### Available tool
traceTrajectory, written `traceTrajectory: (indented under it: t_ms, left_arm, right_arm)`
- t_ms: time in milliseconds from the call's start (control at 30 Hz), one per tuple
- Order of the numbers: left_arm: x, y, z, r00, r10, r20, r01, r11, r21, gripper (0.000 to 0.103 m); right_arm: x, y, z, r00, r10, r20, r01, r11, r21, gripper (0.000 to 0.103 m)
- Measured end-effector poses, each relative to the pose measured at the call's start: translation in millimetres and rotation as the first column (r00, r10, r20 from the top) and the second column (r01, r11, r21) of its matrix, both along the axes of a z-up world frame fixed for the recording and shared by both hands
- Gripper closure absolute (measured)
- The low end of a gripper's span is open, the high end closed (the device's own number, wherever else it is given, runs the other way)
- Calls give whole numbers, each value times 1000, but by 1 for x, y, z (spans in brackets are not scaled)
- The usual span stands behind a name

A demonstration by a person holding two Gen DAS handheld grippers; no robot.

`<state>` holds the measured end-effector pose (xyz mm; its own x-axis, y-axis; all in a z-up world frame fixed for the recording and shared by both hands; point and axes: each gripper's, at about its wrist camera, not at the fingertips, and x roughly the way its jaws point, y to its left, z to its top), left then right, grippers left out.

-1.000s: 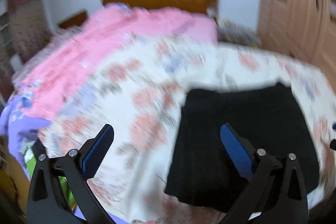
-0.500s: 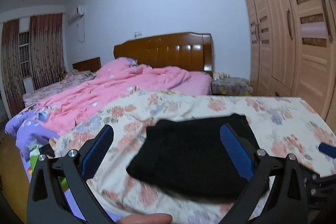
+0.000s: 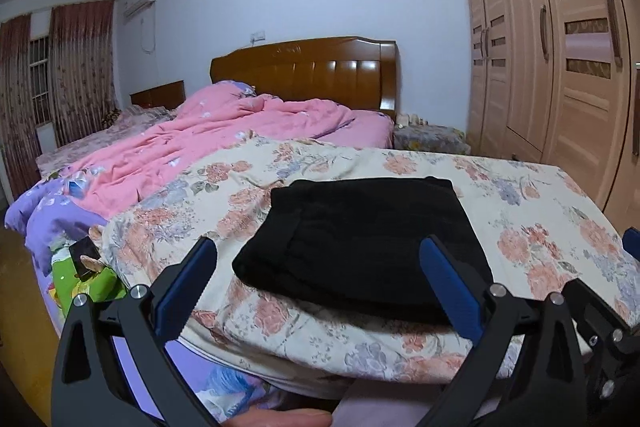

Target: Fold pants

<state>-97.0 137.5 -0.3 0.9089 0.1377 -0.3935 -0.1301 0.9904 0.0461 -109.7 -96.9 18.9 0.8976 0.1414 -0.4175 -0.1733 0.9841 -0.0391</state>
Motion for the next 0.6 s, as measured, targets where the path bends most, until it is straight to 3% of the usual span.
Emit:
traceTrajectory:
  t_ms: [600]
  left_arm:
    - [2,4,-2,1000,-9,-10,9,1000,-18,1]
  right_arm:
    - [-4,-4,-3,1000,-7,-7,7,1000,6,4]
